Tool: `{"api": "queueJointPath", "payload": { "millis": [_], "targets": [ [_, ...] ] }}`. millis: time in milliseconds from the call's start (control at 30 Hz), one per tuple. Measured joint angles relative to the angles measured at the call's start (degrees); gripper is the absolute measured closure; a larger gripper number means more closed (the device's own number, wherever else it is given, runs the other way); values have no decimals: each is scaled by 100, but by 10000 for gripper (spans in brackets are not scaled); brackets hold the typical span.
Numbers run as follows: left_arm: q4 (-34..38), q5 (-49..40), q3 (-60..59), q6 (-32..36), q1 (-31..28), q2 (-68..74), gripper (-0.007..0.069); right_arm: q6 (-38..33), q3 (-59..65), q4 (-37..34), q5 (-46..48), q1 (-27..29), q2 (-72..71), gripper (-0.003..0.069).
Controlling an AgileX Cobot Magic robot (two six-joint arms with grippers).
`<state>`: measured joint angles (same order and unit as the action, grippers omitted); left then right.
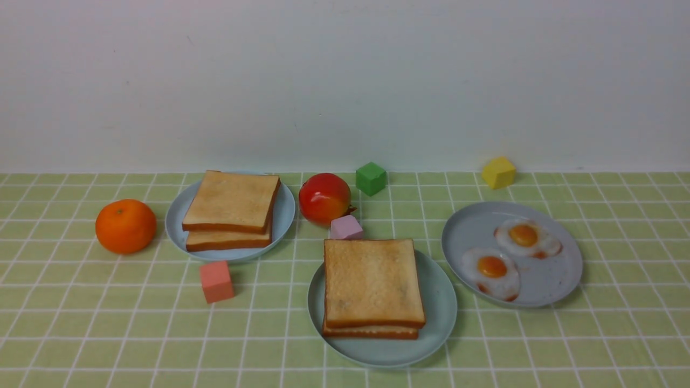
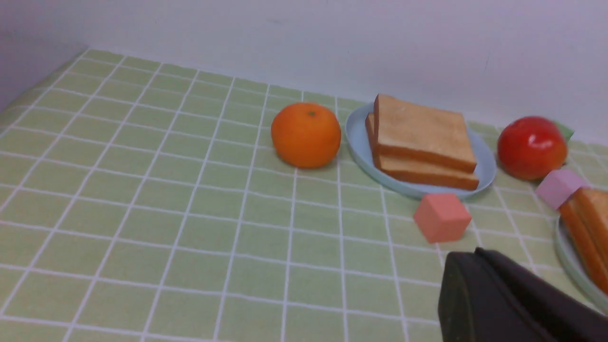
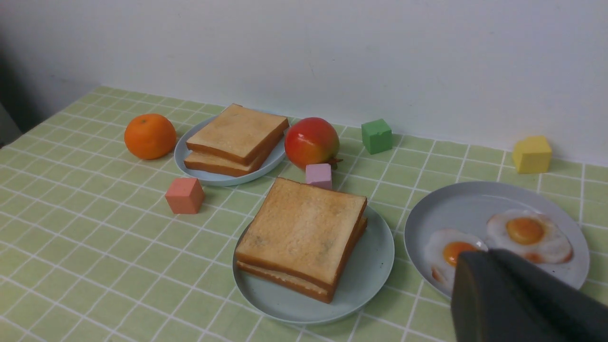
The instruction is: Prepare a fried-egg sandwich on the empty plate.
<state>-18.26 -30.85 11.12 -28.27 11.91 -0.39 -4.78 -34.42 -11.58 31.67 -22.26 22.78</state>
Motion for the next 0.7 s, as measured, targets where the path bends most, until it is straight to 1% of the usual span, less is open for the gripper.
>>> {"api": "queueJointPath", "payload": {
  "millis": [100,200,300,433,700],
  "targets": [
    [356,349,-588,774,-305,-29,638,0,0,0,0,0,0,628],
    [750,420,-1098,1167,-584,-29,638,0,0,0,0,0,0,627],
    [893,493,-1224,1246,-785,-29,637,0,0,-5,6,0,0,623],
    [916,565,-1236,1264,-966,-29,636,0,0,-5,26,0,0,616],
    [916,575,-1236,1269,-980,-29,629,0,0,-5,69,0,0,604]
  ]
}}
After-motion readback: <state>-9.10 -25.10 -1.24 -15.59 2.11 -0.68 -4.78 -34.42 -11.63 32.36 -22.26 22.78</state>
